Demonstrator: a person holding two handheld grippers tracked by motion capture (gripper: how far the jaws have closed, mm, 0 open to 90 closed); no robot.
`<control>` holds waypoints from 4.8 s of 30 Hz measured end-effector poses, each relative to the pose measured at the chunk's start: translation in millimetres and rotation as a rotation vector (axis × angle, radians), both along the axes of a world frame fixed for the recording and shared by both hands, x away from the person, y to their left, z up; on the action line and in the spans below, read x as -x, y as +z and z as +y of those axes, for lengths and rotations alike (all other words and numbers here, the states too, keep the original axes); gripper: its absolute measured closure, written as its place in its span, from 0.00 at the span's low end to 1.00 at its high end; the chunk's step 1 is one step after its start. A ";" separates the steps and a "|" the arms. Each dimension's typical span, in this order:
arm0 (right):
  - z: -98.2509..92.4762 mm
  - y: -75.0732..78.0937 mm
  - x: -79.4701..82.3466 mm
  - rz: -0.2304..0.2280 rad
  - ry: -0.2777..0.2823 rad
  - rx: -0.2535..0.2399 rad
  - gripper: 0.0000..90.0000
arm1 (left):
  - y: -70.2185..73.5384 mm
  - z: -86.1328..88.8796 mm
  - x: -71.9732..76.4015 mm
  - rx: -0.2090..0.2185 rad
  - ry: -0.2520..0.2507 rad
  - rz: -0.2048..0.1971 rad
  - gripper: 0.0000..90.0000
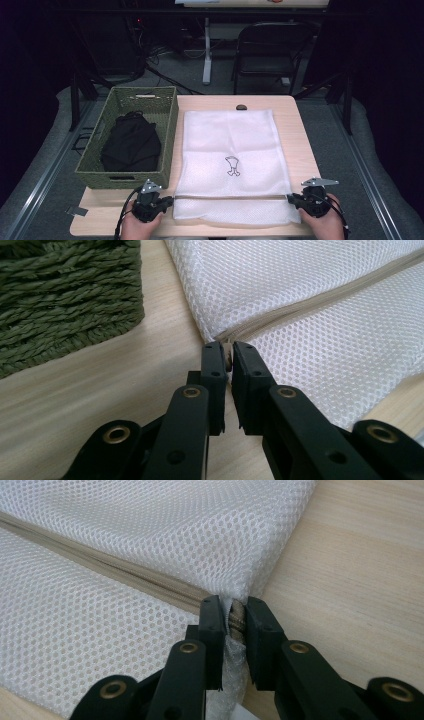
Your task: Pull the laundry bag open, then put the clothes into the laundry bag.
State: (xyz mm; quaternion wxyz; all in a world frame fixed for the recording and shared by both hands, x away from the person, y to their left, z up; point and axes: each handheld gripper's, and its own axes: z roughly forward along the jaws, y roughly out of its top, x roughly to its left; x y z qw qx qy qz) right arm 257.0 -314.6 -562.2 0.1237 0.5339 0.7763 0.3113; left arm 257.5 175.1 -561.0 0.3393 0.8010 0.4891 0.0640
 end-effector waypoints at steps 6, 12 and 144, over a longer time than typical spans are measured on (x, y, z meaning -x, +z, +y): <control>-1.9 -0.5 0.4 -0.008 -0.008 -0.002 0.82 | 0.1 1.8 0.0 0.007 -0.002 0.003 0.89; -6.5 1.0 3.0 -0.028 -0.007 -0.030 0.73 | 3.3 2.7 2.1 0.015 -0.002 -0.015 0.77; 63.3 31.8 -9.4 -0.115 0.245 0.094 0.25 | 141.1 37.2 -71.6 -0.091 0.032 -0.120 0.36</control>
